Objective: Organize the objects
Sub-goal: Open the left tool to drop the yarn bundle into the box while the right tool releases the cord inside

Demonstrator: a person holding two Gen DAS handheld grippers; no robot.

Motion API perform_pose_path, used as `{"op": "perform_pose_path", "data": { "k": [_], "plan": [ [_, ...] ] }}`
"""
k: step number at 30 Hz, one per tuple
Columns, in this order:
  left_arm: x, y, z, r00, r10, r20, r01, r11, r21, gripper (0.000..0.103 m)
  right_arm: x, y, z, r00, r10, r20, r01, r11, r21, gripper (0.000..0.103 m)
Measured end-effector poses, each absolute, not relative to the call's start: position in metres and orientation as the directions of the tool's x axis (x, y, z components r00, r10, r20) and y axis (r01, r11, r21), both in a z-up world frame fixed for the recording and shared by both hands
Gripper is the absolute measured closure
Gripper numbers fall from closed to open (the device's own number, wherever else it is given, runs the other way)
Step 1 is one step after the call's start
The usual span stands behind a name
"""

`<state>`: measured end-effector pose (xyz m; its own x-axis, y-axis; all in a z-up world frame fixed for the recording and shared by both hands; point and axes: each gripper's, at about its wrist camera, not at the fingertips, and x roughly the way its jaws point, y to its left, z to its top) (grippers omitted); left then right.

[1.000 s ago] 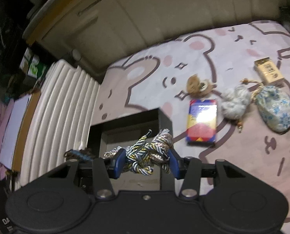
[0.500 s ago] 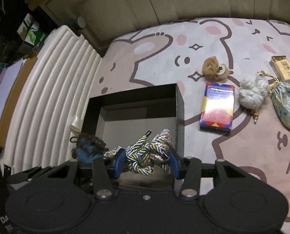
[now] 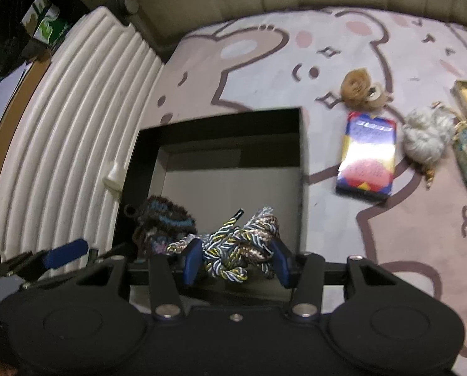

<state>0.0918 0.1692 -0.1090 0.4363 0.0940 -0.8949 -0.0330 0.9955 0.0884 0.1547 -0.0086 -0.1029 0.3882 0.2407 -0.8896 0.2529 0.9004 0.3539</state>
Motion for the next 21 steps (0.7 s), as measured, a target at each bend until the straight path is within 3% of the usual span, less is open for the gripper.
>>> {"op": "perform_pose_path", "data": {
  "k": [2, 5, 21],
  "plan": [
    [0.092, 0.167, -0.11, 0.429, 0.097, -0.898, -0.025, 0.995, 0.095, 0.041, 0.155, -0.008, -0.106, 0.364, 0.248, -0.898, 0.262, 0.898, 0.354, 0.049],
    [0.092, 0.164, -0.111, 0.425, 0.097, -0.9, -0.012, 0.995, 0.102, 0.039, 0.153, -0.009, -0.103, 0.361, 0.237, -0.902, 0.268, 0.9, 0.344, 0.039],
    [0.088, 0.155, -0.097, 0.438, 0.086, -0.895, -0.014, 0.996, 0.089, 0.035, 0.138, -0.028, -0.072, 0.459, 0.203, -0.865, 0.192, 0.928, 0.319, 0.039]
  ]
}}
